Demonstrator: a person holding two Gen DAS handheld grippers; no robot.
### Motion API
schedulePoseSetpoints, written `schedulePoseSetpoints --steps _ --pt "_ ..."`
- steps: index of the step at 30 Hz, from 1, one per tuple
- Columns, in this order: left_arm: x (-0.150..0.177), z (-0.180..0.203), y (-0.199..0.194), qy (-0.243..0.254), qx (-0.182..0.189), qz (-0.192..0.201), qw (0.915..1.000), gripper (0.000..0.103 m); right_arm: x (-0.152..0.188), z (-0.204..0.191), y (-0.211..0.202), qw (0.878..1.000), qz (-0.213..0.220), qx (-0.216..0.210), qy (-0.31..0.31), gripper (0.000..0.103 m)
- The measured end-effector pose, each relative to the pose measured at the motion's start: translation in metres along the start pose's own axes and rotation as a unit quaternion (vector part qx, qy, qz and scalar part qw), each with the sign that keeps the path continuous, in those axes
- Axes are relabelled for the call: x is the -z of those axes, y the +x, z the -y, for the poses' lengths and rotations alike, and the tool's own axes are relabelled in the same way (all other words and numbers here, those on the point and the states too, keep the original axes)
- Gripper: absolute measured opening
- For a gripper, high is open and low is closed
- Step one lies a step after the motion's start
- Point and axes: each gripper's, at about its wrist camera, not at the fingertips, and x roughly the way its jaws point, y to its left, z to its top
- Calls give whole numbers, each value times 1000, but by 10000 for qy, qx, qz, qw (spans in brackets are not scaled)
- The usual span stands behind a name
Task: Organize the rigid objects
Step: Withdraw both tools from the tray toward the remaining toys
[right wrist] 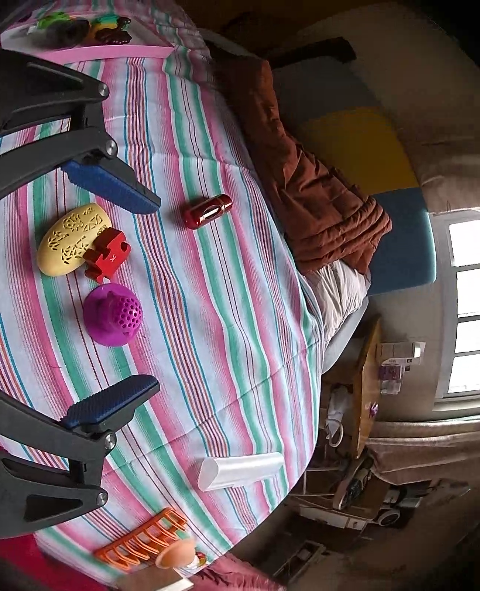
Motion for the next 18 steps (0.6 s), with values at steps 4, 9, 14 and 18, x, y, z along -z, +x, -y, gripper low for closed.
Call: schedulePoseSetpoints --steps 4,9,14,18 --pt "-7 15 6 48 259 -61 9996 70 -1 9 0 9998 -16 -16 206 89" --pt "-14 35 17 153 521 -182 9984 70 -4 24 0 9980 -19 -19 624 89" --pt "-23 70 28 542 832 -252 9947 70 -5 43 -1 9939 -40 -46 1097 89" --pt "-31 101 39 747 1173 -365 9896 70 -6 53 -1 9905 -40 -79 1373 90"
